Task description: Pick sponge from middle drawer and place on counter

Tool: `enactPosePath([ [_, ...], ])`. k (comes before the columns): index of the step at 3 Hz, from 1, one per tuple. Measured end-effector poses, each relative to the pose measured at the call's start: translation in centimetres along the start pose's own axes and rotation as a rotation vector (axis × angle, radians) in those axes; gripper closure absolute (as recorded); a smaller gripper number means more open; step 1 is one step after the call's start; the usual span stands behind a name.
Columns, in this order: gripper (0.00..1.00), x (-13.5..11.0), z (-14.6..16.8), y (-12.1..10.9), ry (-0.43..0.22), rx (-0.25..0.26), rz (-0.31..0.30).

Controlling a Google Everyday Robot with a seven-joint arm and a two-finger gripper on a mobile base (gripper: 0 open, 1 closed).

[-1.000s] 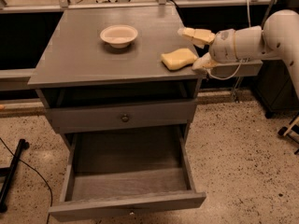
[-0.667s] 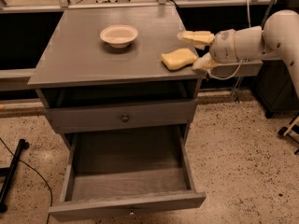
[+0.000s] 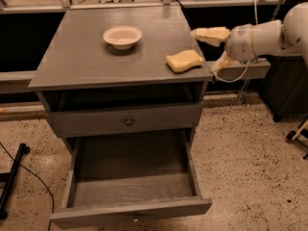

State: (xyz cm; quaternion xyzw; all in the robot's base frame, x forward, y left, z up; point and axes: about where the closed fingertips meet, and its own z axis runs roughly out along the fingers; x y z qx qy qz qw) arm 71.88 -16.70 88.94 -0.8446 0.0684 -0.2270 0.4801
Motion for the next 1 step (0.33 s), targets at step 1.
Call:
enactPosePath([
  [1,0.00,2.38,-5.78,-0.32,0.027,-0.068,-0.027],
])
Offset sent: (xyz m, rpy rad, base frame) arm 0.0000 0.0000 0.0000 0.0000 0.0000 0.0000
